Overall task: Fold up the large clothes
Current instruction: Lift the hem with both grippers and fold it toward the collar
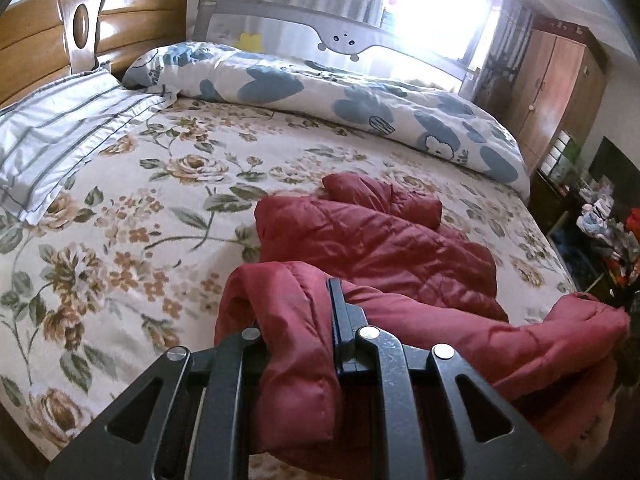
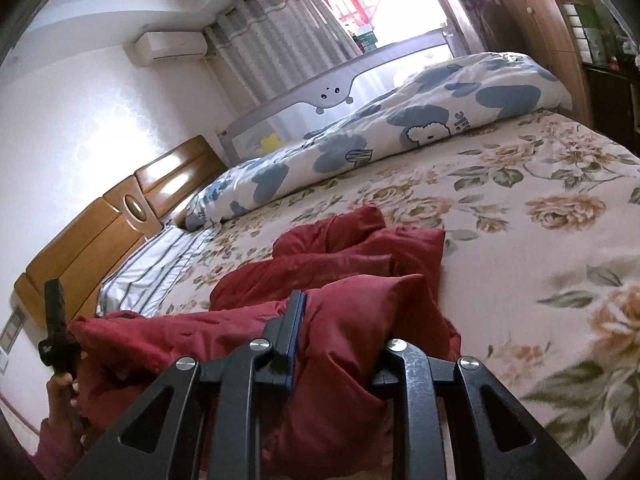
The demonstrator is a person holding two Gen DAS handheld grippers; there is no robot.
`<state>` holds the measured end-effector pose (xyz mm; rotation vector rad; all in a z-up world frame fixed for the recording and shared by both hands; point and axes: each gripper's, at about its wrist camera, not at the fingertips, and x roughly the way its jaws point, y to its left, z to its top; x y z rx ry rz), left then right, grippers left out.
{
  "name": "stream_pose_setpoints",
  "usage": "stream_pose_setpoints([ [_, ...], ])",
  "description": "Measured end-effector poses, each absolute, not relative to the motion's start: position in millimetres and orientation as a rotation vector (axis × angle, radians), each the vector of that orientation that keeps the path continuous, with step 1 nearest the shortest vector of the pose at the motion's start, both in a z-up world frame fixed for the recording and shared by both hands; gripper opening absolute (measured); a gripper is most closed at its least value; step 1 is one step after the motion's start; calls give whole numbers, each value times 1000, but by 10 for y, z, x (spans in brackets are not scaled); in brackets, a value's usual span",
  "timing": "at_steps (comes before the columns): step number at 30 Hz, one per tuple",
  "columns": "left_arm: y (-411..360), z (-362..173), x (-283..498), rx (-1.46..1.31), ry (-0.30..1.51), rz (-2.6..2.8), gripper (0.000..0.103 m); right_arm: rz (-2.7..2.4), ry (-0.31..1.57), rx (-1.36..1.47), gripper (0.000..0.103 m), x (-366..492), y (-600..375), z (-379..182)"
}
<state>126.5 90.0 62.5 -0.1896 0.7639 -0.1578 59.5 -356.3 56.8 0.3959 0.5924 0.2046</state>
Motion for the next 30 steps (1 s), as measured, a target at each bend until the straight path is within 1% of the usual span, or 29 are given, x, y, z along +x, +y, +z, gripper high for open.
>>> stream_pose_setpoints([
  [14,796,512,2161,-194,778,-98,14,78,598,417,23,1437,-3642,456],
  [22,664,280,2707,-168,819,-44,14,-11,639,441,23,1927,-3758,190],
  [30,587,-86,3285,-184,891,-10,17,-75,704,495,24,2420,-3892,-169],
])
